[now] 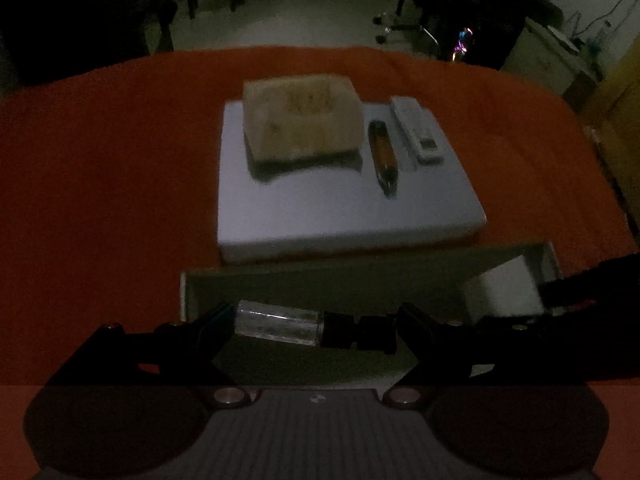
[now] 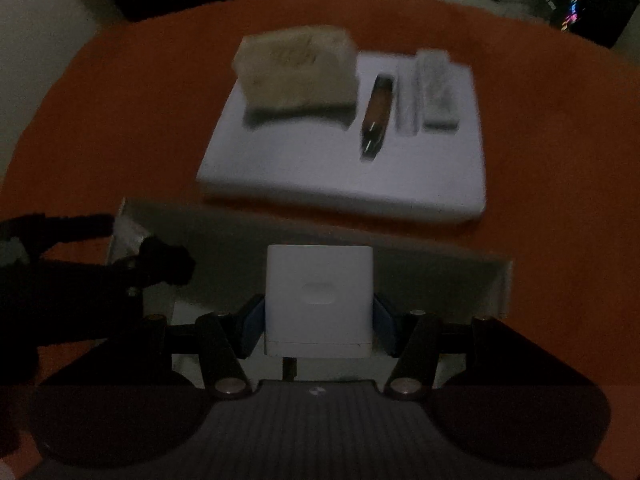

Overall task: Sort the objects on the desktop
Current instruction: 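Carry the glass vial and white block into the white box with both tools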

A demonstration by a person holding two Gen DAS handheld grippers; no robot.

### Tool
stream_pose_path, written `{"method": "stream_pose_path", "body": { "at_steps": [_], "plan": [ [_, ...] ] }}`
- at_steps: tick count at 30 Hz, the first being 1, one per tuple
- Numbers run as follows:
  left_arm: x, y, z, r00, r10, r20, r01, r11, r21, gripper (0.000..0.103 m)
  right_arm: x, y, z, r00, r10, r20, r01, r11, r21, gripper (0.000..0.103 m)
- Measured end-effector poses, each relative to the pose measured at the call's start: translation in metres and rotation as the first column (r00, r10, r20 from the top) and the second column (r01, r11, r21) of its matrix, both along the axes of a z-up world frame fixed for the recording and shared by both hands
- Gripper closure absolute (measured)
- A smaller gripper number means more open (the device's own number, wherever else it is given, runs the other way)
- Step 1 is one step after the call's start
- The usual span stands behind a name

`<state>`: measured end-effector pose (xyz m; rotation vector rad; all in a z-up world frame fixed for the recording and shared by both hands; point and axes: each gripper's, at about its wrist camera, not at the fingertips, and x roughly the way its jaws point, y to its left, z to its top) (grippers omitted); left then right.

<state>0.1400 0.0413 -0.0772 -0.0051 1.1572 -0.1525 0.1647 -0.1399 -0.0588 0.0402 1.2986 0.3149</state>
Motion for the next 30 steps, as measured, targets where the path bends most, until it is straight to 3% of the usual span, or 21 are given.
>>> {"method": "stream_pose_path", "body": {
  "at_steps": [12,16,22,30],
  "plan": [
    [-0.034,-0.008,-0.067,0.996,0.039,-0.08,-0.033,0.997,0.068,0.017,-0.027,0.014,-0.077,0.989,-0.004,-0.145,-0.002,0.999,-0.042,0.044],
    [-0.047,-0.02,-0.08,0.999,0.006,-0.038,0.0,0.989,0.15,0.017,-0.027,0.0,-0.094,0.987,-0.051,-0.154,0.037,0.995,-0.088,0.044],
    [-0.055,-0.032,-0.086,0.997,0.0,-0.081,0.008,0.995,0.099,0.017,-0.034,-0.017,-0.105,0.987,-0.068,-0.147,0.047,0.989,-0.141,0.044],
    [-0.066,-0.041,-0.112,0.991,-0.013,-0.13,0.034,0.987,0.159,0.017,-0.056,-0.009,-0.121,0.983,-0.005,-0.181,-0.026,0.985,-0.17,0.044]
  ]
}}
